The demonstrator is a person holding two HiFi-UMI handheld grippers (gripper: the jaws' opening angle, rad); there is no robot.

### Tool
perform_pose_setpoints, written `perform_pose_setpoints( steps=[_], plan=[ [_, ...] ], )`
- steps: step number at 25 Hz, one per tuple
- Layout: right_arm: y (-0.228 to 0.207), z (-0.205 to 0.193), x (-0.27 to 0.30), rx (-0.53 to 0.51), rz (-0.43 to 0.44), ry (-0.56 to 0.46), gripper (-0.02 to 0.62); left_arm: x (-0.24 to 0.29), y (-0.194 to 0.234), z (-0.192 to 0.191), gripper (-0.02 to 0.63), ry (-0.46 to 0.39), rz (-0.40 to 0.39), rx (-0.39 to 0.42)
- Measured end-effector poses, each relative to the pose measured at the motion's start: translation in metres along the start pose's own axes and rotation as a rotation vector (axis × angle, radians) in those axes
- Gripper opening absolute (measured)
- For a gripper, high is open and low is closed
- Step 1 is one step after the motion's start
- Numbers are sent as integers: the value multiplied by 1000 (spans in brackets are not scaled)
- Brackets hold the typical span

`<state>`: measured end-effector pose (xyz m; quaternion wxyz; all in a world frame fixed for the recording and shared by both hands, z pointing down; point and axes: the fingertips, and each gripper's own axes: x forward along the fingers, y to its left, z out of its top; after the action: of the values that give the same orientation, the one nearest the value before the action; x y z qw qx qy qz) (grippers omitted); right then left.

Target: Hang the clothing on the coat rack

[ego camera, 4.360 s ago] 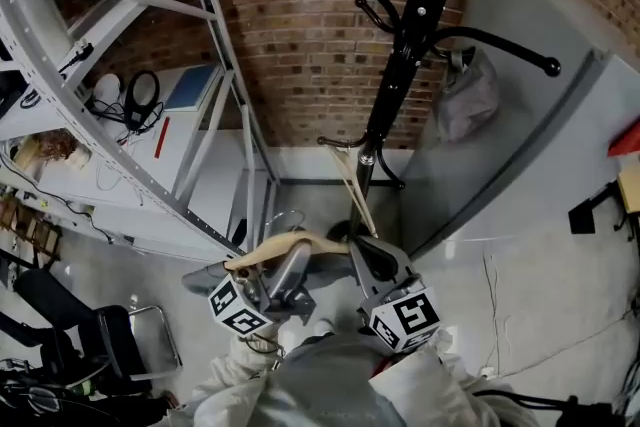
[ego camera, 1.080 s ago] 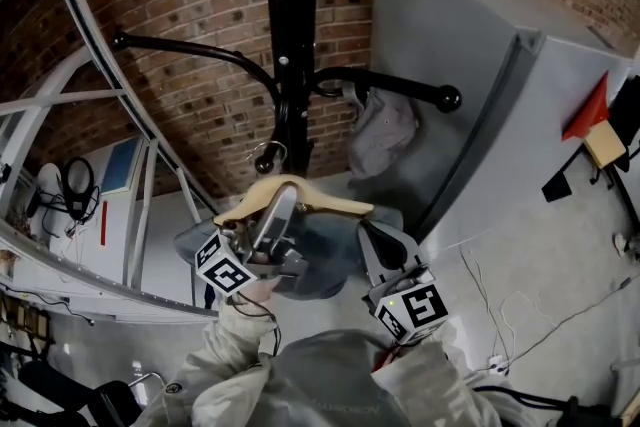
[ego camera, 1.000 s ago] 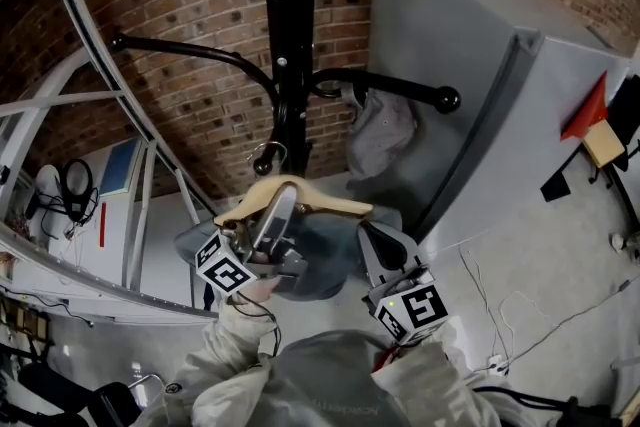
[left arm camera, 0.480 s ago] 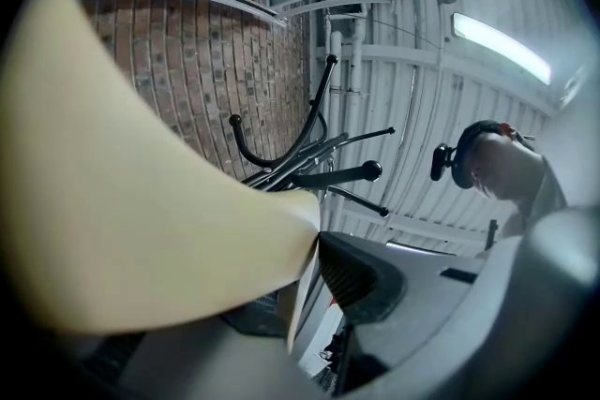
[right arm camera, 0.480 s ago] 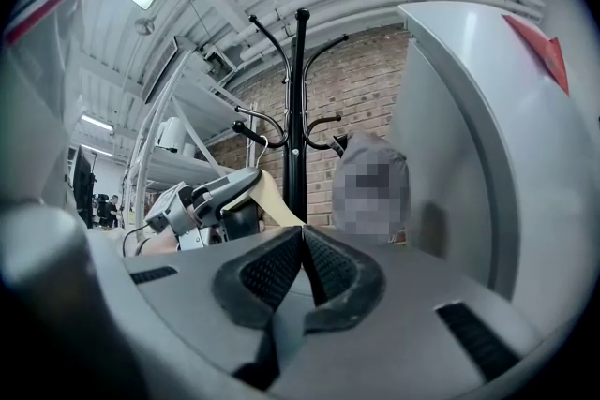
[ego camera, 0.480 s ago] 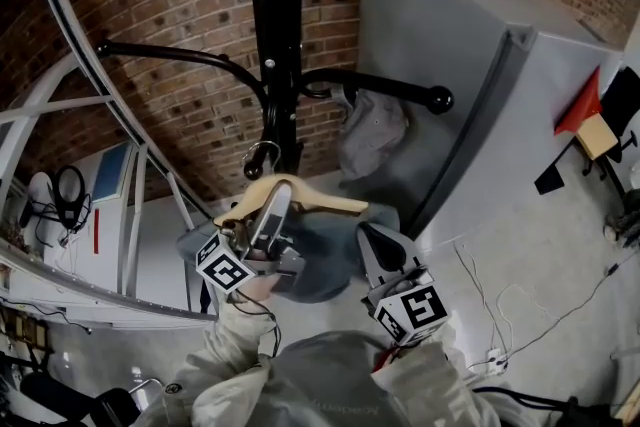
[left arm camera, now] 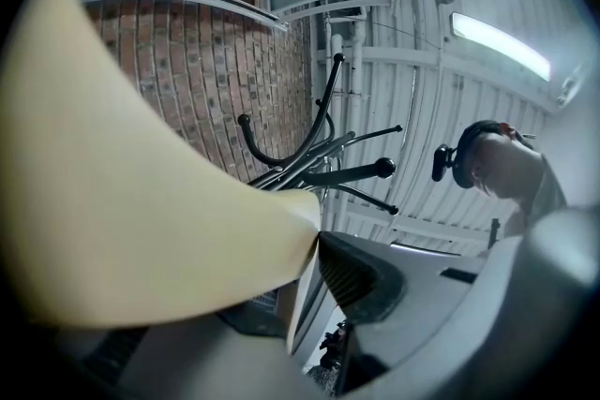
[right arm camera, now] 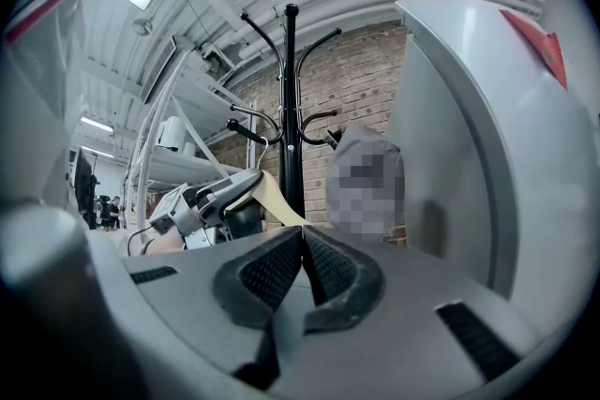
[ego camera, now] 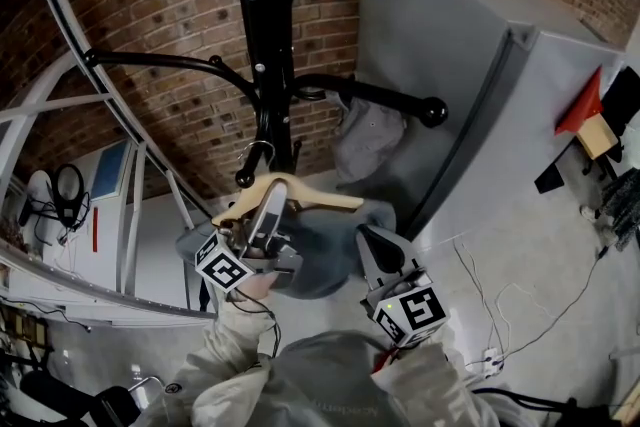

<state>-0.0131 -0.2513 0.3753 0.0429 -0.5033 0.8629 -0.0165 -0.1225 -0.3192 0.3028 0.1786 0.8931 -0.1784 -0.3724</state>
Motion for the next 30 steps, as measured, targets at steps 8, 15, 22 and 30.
perform_pose_setpoints(
  steps=[8, 15, 22, 30],
  plan=[
    [0, 1, -5, 4, 7, 3, 25, 0, 1, 0, 103, -17, 10, 5],
    [-5, 2, -16, 6, 15, 9, 25, -4, 7, -3, 117, -68, 38, -54],
    [-11, -2, -30, 19, 50, 32, 25, -18, 14, -18, 117, -95, 134, -61],
    [-8, -26, -44, 67, 142, 96, 25, -42, -7, -42, 117, -64, 251, 21]
  ],
)
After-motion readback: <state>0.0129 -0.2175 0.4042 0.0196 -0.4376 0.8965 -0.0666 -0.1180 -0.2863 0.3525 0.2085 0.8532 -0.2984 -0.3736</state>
